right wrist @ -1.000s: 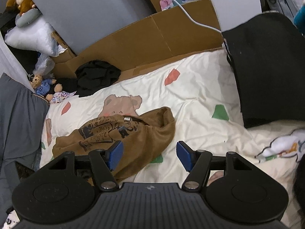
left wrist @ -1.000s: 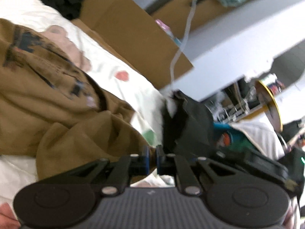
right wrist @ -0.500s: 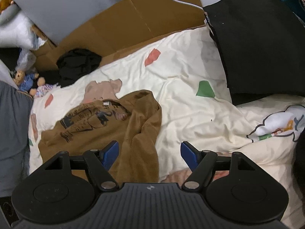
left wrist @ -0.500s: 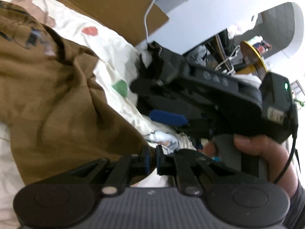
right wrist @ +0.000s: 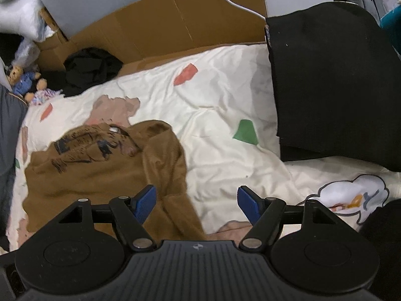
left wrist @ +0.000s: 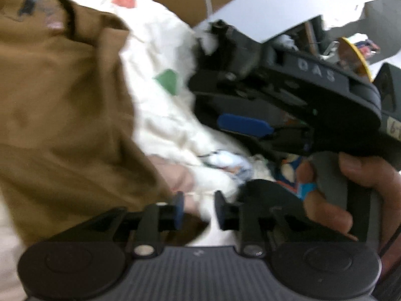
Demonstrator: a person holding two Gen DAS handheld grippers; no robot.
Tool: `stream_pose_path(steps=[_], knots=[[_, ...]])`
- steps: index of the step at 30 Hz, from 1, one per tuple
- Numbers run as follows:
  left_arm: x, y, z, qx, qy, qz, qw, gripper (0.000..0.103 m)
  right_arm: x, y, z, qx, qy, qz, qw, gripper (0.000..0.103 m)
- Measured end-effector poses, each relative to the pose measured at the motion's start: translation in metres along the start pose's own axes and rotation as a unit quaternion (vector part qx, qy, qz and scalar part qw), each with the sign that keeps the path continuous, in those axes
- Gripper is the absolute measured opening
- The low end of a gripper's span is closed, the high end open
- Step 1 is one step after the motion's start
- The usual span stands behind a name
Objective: Fold clothes
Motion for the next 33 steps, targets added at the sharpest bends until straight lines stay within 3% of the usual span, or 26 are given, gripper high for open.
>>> stream_pose_path(steps=[3,11,21,23,25,27,33], knots=[[0.017,-0.013,0.016,-0.025,-0.007,0.016,0.9995,0.054,-0.001,0.0,-0.013,0.01,-0.008,0.005,1.0,0.076],[0.072,-0.054,0.06,-0.092,-0.041,0.076,0.992,0.054,0.003,0.01,-0.044,0.044,-0.017,0.035,0.998,0.06],[0.073,-0.084,0.066,-0.11,-0.061,0.085,0.9884,0.054,0.032,0.024,-0.074,0.047,0.004,0.121,0.991,0.056],[0.076,-0.091,0.07,-0.114,-0.07,0.084,0.9874,0.054,0.034,0.025,-0.083,0.053,0.009,0.136,0.989,0.043],[0.078,-0.102,0.073,-0.121,-0.076,0.082,0.9864,0.054,0.03,0.024,-0.086,0.053,0.012,0.139,0.989,0.013],[0.079,-0.111,0.072,-0.123,-0.08,0.08,0.9859,0.054,0.02,0.021,-0.081,0.041,0.014,0.13,0.991,0.006],[0.078,-0.154,0.064,-0.13,-0.102,0.064,0.9842,0.054,-0.009,0.016,-0.069,0.032,0.008,0.106,0.994,0.002]])
Point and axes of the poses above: each gripper's, at about its wrist camera, not at the fingertips, and z roughly against the way its jaws point, x to its left, y to its underside, the point moved 7 cm from there along -z, roughly the way its jaws point, and after that the axes turned 9 degrees about x, right-handed, at the moved point
